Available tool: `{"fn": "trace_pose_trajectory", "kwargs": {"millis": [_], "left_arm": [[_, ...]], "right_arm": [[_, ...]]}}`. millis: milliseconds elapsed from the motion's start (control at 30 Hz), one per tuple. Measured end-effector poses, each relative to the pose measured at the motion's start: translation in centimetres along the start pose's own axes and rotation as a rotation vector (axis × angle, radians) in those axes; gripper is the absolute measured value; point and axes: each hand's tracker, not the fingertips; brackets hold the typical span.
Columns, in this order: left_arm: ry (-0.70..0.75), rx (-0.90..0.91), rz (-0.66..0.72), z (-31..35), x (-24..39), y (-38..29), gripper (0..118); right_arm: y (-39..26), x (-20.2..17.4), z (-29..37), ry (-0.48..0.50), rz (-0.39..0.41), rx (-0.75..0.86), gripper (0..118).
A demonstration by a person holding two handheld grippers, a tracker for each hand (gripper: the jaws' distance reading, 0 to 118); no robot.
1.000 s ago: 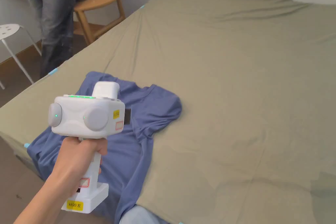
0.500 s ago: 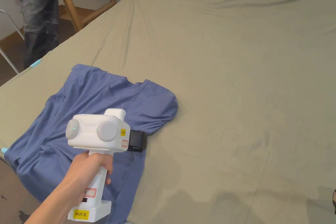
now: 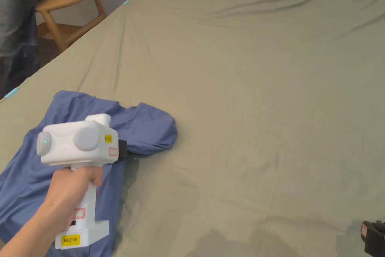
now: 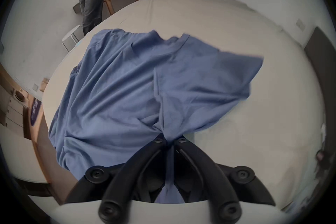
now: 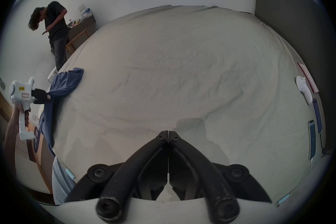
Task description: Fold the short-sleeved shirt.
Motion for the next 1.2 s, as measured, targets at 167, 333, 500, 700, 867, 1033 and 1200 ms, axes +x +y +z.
{"fn": "trace_pose_trajectory", "kwargs": {"millis": [167,333,500,700,867,1033,1200], "left_arm": [[-0.143,0.053,-0.063,2.9,6.7,2.5,5],[-0.315,0.076,-0.194,4.1,22.2,2.8,5],[-0.559,-0.019,-0.387,2.9,40.2,-1.6,5],[-0.77,-0.213,-0.518,1.0,60.8,-10.4,5],[-0.665,-0.25,-0.59,-2.7,66.8,-16.0,101],[-0.57,-0.343,-0.686,-5.4,61.9,-15.8,100],[-0.578,-0.188,-0.678,0.7,46.4,-12.4,79]], "right_arm": [[-0.6,2.1,3.0,0.009,-0.058,0.055,0],[-1.6,5.5,6.2,-0.015,-0.138,0.108,0],[-3.0,9.6,9.3,-0.068,-0.231,0.149,0],[-4.1,13.4,11.5,-0.174,-0.281,0.159,0],[-4.8,16.1,10.9,-0.203,-0.35,0.138,0],[-5.6,16.3,10.1,-0.191,-0.346,0.13,0],[-6.1,14.5,9.0,-0.137,-0.343,0.104,0]]}}
